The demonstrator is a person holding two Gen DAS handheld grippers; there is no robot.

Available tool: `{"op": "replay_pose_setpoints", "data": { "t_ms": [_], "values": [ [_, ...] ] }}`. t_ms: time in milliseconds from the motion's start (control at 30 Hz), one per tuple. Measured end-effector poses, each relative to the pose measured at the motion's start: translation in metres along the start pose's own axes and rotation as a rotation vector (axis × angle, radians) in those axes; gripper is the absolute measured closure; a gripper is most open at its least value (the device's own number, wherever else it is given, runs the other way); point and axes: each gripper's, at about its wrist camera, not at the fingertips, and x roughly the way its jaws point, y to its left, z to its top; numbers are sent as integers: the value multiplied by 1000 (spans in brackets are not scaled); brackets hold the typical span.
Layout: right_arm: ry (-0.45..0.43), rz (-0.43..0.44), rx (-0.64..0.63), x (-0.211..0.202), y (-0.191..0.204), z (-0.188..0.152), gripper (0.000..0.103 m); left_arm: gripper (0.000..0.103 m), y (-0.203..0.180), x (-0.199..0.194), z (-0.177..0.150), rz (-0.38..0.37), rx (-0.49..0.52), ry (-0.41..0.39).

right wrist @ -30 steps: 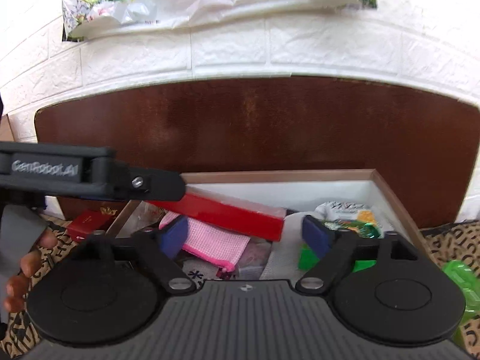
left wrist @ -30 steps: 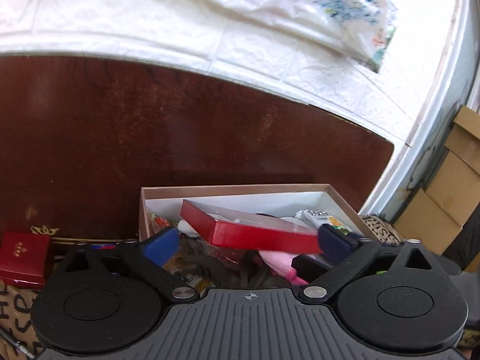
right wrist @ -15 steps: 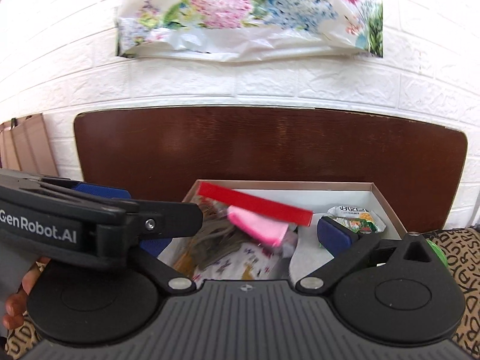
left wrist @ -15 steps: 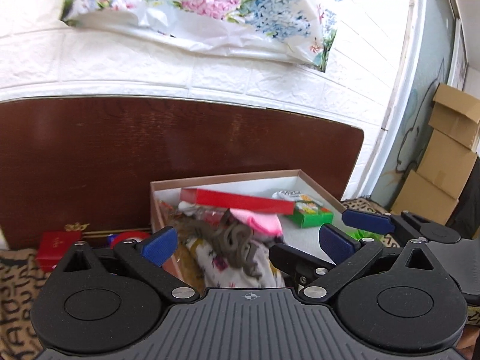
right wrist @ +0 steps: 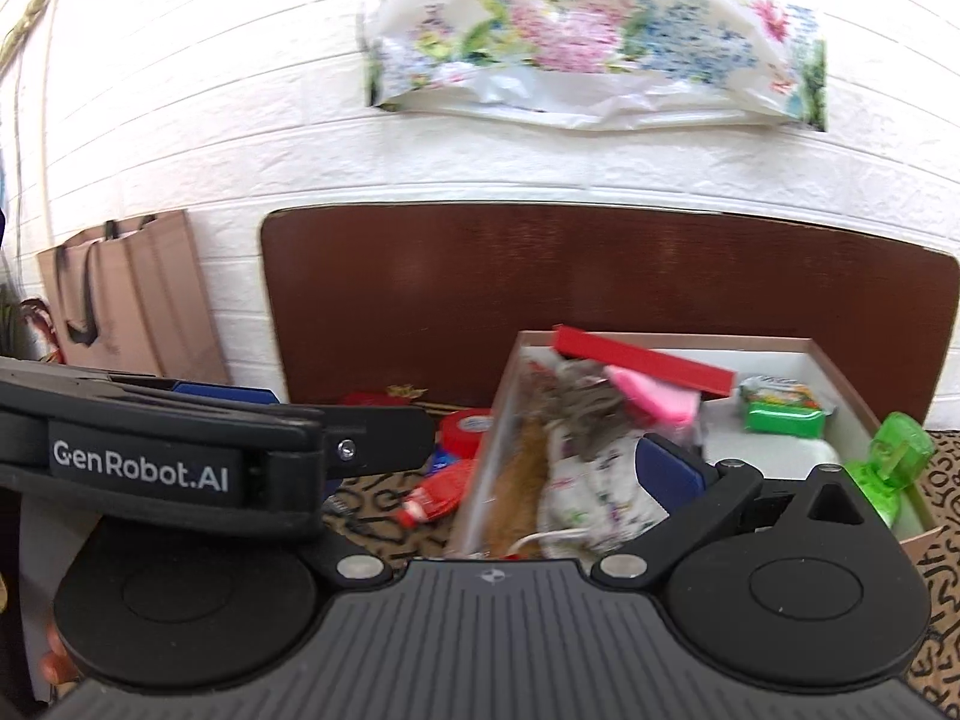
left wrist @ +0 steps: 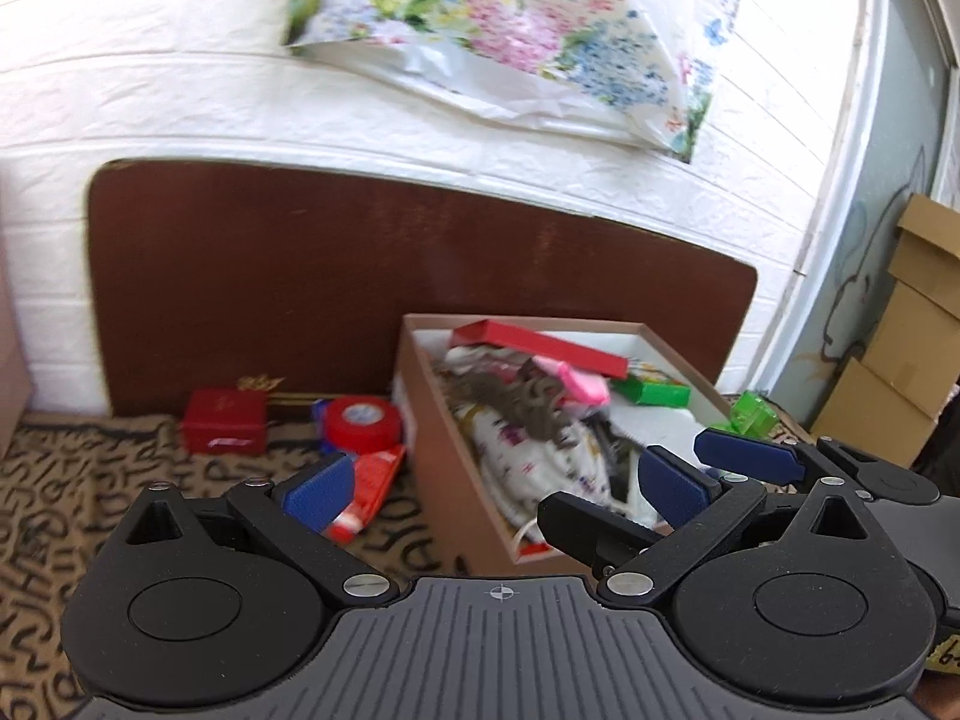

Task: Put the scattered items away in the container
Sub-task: 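Move the right gripper back toward the black marker and red tube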

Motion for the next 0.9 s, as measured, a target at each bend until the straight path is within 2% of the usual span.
{"op": "replay_pose_setpoints", "data": {
  "t_ms": [233,467,700,900],
  "values": [
    [26,36,-32,-5,46,-18,0,0,31,-39,-29,44,-44,-21],
    [60,84,-52,2,91,-43,0,0,66,-62,-63,80,-122,-15],
    [116,127,-53,22,116,-58,0,0,98,-62,-79,98,-172,15],
    [121,133,-36,43,119,-58,0,0,127,-52,-75,128,-198,23]
  ]
}}
